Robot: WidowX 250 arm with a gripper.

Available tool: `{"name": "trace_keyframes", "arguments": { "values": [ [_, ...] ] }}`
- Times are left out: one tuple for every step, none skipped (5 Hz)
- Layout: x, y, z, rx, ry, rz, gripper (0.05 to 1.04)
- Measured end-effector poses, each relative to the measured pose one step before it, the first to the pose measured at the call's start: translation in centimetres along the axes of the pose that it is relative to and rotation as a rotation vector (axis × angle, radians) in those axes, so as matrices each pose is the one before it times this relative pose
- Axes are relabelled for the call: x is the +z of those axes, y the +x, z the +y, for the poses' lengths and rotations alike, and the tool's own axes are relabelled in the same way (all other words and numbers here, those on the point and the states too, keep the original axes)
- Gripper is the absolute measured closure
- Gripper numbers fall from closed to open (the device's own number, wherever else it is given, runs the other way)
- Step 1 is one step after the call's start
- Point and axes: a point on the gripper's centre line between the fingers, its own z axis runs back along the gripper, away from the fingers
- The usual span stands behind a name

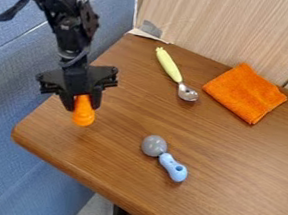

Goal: Take the orange object and put it on the left side of the table

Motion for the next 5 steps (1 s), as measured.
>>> {"name": "trace_keyframes", "arguments": {
  "values": [
    [-0.423,0.489,-0.606,0.0133,-0.0266,-0.0126,0.606],
    [-1.234,0.075,-0.148,0.0124,-0.0234,-0.031,0.606],
    [-0.242,-0.596,0.334,0.0035,-0.0067,-0.0103,0.606],
    [-0.122,-0.18,0.071,0.0464,-0.0086,-0.0128,0.525],
    [-0.108,0.347,-0.477,0.0323,-0.0159,0.003,0.213]
  ]
}}
